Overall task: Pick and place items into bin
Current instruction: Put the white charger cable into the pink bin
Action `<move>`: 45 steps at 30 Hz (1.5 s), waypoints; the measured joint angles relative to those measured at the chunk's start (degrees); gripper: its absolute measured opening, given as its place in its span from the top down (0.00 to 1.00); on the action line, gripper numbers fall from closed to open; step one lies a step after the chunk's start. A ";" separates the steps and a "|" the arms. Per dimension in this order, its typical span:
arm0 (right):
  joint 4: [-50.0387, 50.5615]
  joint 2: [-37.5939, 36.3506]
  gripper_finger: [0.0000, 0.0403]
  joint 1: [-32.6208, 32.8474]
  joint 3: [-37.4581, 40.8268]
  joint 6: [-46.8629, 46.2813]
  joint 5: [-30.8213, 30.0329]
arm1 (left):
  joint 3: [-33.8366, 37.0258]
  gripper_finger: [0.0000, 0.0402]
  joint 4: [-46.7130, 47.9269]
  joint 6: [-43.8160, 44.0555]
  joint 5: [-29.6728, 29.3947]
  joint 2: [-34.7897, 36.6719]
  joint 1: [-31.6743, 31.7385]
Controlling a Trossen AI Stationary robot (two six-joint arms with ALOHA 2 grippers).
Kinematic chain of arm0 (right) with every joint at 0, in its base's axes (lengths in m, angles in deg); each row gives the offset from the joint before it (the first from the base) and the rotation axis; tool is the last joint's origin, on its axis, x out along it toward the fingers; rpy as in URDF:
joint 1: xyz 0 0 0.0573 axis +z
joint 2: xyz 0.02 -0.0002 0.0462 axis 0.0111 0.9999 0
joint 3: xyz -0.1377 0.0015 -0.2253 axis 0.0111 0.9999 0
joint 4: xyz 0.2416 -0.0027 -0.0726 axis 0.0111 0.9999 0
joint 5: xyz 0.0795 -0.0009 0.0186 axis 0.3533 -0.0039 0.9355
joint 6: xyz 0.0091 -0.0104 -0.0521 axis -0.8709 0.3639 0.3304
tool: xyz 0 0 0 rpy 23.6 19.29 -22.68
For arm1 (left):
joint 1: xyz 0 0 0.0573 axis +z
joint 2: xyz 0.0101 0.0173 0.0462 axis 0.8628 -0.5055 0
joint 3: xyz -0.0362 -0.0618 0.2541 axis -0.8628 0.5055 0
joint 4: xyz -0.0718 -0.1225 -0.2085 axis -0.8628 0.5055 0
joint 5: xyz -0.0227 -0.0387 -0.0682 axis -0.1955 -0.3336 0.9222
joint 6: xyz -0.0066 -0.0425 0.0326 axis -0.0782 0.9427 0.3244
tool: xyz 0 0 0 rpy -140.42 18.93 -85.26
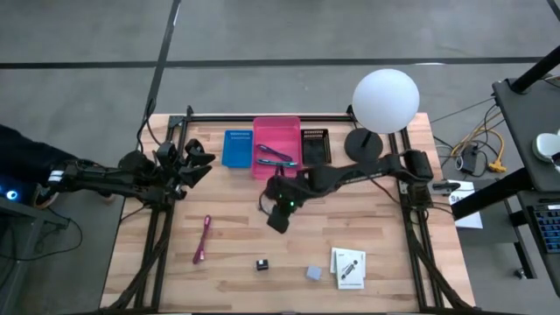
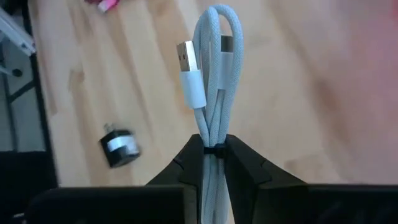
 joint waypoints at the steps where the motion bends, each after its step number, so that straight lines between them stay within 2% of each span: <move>1: -0.09 -0.39 0.92 -0.82 -0.17 1.58 -0.67 | 0.00 0.57 0.02 0.02 -0.02 0.00 0.00; 17: 2.10 -0.82 0.92 -18.25 -6.41 16.28 -3.39 | 0.00 0.57 0.00 0.00 0.00 0.11 0.00; 26: 0.51 -0.80 0.92 -23.87 -11.04 17.29 -3.78 | 0.00 0.57 0.00 0.00 0.00 0.11 0.00; 35: -2.19 -0.78 0.92 -24.93 -12.49 23.27 -14.86 | 0.00 0.57 0.00 0.00 0.00 0.11 0.00; 40: -3.24 -0.73 0.90 -24.93 -12.49 29.45 -17.57 | 0.00 0.57 0.00 0.00 -0.01 0.11 0.02; 45: -3.33 -0.73 0.90 -24.91 -12.49 33.93 -22.98 | 0.00 0.57 0.00 0.00 -0.01 0.11 0.02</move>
